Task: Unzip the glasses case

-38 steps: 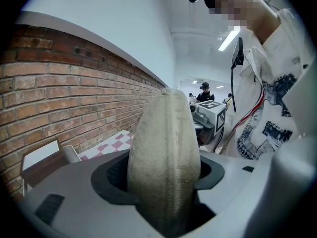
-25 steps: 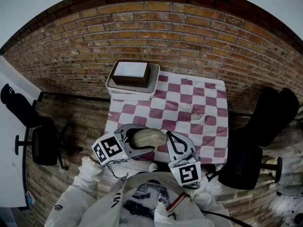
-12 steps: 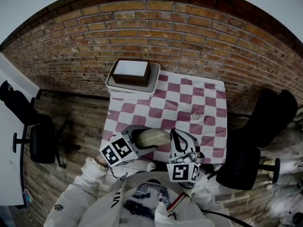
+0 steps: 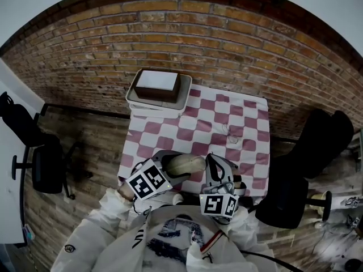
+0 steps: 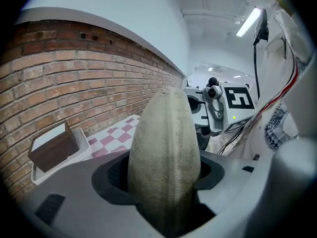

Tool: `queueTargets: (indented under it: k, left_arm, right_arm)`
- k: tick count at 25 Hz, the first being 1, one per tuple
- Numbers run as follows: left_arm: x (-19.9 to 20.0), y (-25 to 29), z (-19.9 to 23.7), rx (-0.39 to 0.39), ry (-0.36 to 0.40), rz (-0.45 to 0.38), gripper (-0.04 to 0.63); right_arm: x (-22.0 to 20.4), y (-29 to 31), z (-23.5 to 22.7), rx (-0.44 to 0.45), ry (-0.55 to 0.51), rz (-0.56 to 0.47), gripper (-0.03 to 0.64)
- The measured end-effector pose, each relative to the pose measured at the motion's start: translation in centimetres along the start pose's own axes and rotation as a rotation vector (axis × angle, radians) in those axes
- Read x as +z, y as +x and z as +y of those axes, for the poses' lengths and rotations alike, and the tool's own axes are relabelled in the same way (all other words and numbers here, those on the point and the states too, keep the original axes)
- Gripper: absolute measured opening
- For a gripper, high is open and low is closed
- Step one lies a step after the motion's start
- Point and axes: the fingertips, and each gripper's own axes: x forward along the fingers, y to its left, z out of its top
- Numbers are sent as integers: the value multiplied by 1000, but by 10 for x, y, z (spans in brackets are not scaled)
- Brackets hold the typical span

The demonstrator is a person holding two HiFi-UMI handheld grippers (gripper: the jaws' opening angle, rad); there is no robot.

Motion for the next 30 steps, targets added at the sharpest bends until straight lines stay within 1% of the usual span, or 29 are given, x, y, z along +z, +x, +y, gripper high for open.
queueTargets:
  k: [2,6,10,17,30]
  left_arm:
    - [-2,2,0,9,8,10,295]
    - [-7,6,2,43,56,46,293]
    - [-13,7,1,44,45,68,293]
    - [-20,9,1,59,54,101,293]
    - [-38,20,3,87,78,200,293]
  right_arm:
    - [-1,0,-1,-8,-23,2,14]
    - [-1,-1,-2,-22,-52,3,14]
    - [0,0,0,-23,-73,8,14]
    - [0,-1,3,-28,-108,16,14]
    - [5,-1,6,-40,-198,10,14]
